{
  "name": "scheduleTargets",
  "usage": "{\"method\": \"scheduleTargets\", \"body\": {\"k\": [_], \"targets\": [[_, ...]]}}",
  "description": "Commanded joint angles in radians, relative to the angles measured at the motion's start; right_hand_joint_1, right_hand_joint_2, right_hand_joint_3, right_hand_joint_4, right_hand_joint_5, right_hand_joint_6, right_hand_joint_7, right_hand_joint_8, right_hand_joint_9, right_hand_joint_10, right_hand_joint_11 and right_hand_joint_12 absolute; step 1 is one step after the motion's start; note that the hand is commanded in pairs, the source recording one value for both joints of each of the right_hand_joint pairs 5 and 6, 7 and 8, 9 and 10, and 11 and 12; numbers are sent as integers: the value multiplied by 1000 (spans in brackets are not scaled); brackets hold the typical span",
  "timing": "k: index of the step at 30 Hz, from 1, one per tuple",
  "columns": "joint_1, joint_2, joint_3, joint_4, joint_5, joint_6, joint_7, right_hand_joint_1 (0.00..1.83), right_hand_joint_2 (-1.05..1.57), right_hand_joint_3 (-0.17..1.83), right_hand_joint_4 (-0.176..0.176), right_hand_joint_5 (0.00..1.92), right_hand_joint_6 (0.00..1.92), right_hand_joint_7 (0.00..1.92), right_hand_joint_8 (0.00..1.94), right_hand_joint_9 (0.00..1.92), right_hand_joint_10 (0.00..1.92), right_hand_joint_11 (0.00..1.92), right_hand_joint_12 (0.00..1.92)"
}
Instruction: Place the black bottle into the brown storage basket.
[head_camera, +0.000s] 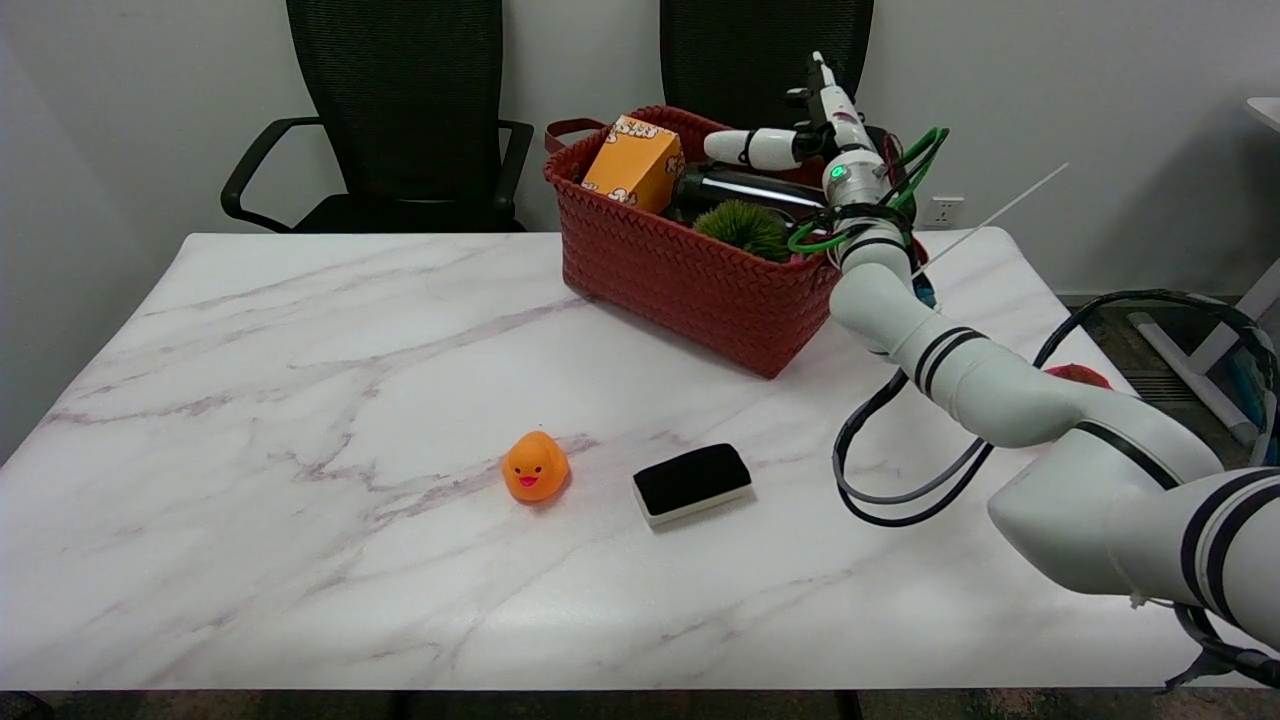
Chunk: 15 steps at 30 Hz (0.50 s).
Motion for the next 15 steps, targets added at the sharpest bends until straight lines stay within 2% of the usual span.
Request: {"method": "scheduleTargets", "body": {"k": [1,8,10,11,13,15], "targets": [[-74,33,25,172,8,55,-52,962,465,-175,0,0,0,263,263,147,147,446,446],[-241,100,161,473,35,143,-53,922,492,-175,0,0,0,237,237,163,163,264,264],[-290,114,189,550,35,180,-53,916,502,-175,0,0,0,103,103,28,28,184,184],[-315,119,206,587,35,205,-53,913,510,-175,0,0,0,103,103,0,0,164,164],[-358,130,234,650,29,247,-53,911,525,-175,0,0,0,0,0,0,0,159,159],[-405,138,260,708,28,278,-53,910,533,-175,0,0,0,0,0,0,0,154,154]]}}
